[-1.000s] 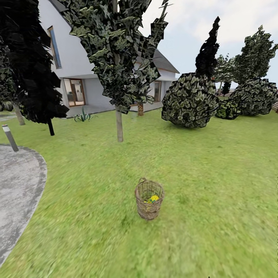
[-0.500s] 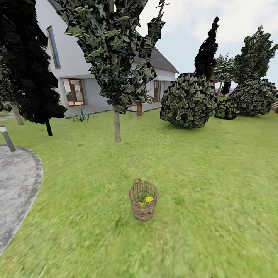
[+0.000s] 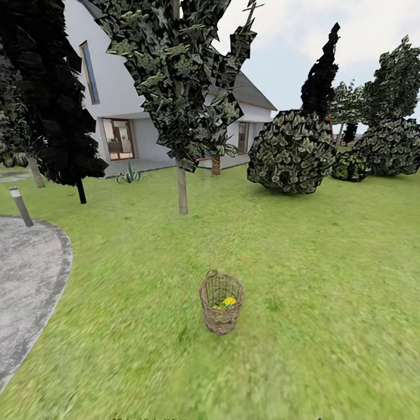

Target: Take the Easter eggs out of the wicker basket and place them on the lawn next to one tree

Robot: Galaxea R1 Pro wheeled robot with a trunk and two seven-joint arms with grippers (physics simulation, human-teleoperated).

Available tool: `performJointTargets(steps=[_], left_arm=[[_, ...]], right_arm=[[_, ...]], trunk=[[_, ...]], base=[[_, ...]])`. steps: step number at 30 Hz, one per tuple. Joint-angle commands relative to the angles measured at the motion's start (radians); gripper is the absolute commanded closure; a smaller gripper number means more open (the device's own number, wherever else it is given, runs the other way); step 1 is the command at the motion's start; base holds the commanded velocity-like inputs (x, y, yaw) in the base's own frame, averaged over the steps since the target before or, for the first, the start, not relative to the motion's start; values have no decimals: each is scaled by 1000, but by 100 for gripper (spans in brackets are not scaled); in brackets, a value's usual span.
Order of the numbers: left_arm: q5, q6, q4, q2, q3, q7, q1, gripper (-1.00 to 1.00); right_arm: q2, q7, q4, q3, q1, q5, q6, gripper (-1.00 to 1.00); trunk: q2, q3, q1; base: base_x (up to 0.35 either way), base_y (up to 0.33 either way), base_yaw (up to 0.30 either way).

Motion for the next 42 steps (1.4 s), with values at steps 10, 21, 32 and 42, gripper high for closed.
performJointTargets(steps=[10, 21, 32, 42], left_arm=[[-5, 9, -59, -5, 4, 0, -1, -100], [-3, 606, -634, 0, 7, 7, -3, -100], [-1, 857, -1000, -88, 5, 318, -80, -100], [84, 1122, -1056, -114, 5, 385, -155, -100]], right_arm=[[-2, -1, -65, 3, -5, -11, 12, -100], [1, -51, -208, 7, -232, -7, 379, -100], [4, -83, -221, 10, -516, -8, 908, -100], [52, -87, -262, 10, -635, -10, 1216, -100]], trunk=[[-1, -1, 0], [-1, -1, 0], [-1, -1, 0], [-1, -1, 0]], base=[[0, -25, 191], [0, 0, 6], [0, 0, 0], [0, 0, 0]])
